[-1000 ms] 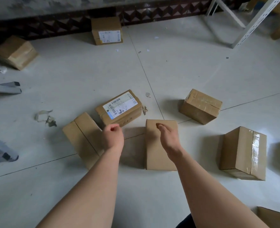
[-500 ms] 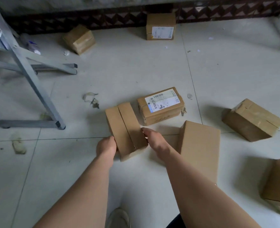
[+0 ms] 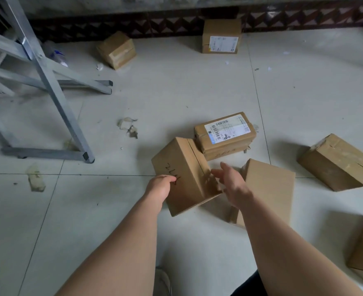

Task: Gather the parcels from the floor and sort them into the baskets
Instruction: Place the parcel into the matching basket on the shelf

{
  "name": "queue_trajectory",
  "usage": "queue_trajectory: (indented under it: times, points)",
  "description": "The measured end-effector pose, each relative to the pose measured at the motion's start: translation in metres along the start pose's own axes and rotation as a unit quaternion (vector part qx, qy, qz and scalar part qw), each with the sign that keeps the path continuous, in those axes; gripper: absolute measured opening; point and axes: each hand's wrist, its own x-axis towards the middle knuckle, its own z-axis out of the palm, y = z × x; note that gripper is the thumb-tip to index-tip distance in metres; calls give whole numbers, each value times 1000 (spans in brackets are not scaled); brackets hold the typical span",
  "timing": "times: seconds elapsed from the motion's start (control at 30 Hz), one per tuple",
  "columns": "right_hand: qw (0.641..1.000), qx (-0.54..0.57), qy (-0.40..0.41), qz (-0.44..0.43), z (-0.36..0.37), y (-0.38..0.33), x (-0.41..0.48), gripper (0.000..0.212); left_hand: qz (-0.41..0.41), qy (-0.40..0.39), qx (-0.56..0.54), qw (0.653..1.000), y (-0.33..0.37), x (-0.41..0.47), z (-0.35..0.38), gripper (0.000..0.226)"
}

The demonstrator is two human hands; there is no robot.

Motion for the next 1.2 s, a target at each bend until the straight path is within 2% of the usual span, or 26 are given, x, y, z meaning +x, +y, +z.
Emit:
queue_trajectory:
  times: [0.07,0.2,0.3,0.4,0.47,0.57,0.63,0.73,0.83,0.87,0.93,1.0,1.07,1.13,1.2]
  points:
    - [1000,9,-2,0,-3,0,0,56,-9,5,6,1000,3,4,6,26]
    - [1000,12,18,-16,-11,-1,0,57,-37,66,26,997,3,14,11,31]
    - [997,37,47,-41,-19,-2,4,57,-17,81,64,994,5,19,13,39]
    - [996,79,15,-23,-22,-5,7,61,3,26,57,998,11,28,15,57]
    - [994,105,-5,-20,-18,-6,8,62,-4,-2,50,999,16,32,20,61]
    - [987,158,19,-27,-14,-6,17,58,-13,-4,70,997,20,36,25,62]
    - [983,181,33,-27,-17,-9,18,58,2,11,87,996,23,38,26,60]
    - [982,176,57,-33,-24,-10,19,54,45,72,146,986,35,48,27,64]
    - [985,139,87,-55,-29,-18,15,47,102,46,202,973,47,59,28,68]
    - [983,112,113,-87,-31,-22,16,44,113,36,226,967,49,62,28,69]
    - [968,-10,173,-183,-40,-33,18,45,138,30,288,947,50,67,29,78]
    - [926,-179,213,-254,-50,-45,25,53,180,36,388,903,50,69,32,83]
    - [884,-328,213,-257,-59,-57,38,60,205,34,448,870,49,68,34,82]
    - [848,-446,195,-210,-62,-64,48,68,200,39,462,863,45,67,32,80]
    - [817,-517,181,-179,-61,-69,51,71,186,51,464,865,40,66,28,71]
